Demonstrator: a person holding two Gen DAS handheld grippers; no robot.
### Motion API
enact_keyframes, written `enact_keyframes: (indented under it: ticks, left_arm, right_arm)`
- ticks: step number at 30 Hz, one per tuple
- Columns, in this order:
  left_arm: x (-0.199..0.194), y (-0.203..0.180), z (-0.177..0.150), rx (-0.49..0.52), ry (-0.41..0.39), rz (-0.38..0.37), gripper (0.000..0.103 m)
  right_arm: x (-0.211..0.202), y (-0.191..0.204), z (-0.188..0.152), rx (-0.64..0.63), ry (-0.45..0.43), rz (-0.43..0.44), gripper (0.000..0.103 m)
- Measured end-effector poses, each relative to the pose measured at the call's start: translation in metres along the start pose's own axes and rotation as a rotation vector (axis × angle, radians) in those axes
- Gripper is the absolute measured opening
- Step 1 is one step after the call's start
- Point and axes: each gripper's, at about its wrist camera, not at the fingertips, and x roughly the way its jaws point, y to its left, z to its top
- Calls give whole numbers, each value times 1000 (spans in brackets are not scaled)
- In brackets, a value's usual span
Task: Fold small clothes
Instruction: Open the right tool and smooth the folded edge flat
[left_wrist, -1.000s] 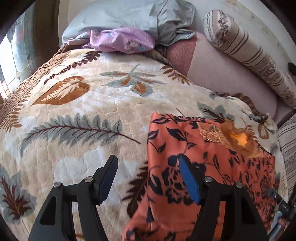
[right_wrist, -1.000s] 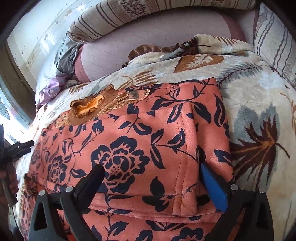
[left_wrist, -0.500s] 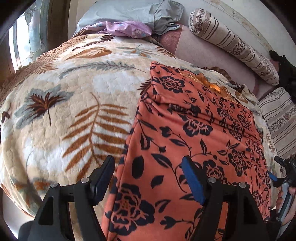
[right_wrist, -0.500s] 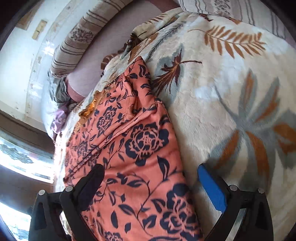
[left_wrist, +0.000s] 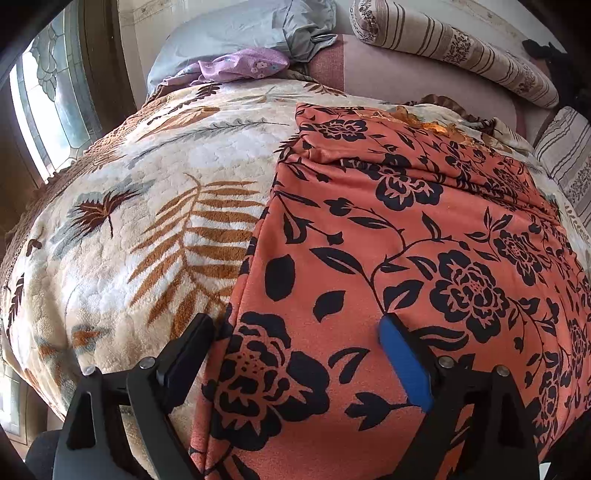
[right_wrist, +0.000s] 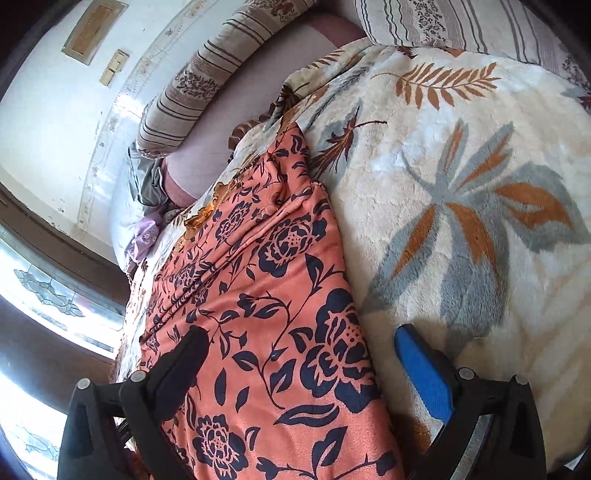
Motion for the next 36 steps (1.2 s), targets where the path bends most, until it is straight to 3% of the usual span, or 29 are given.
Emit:
enact_keyframes:
  ticks: [6, 13, 19, 23, 28, 33, 34, 36]
  left_arm:
    - [-12, -1, -4, -5, -1, -7, 92]
    - [-34, -14, 8, 30, -84, -77, 92]
    - [-42, -9, 47, -36, -155, -173, 92]
    - [-21, -20, 94, -56, -170, -255, 92]
    - [26, -50, 157, -48, -154, -315, 92]
    - [77, -79, 187, -59, -85, -319, 92]
    - [88, -81, 188, -55, -68, -310, 92]
    - [111, -86, 186, -41, -3, -265, 92]
  right_arm:
    - [-1, 2, -3, -21, 1, -10, 102]
    - [0, 4, -1, -22, 10, -27, 102]
    - [-15, 19, 17, -32, 6, -72, 102]
    - [-14, 43, 60, -108, -19, -71, 102]
    - [49, 65, 135, -133, 71, 44, 102]
    - [132, 49, 176, -106, 132, -93, 101]
    - [147, 42, 175, -104, 163, -139, 98]
    - [161, 39, 168, -178, 198, -252, 58]
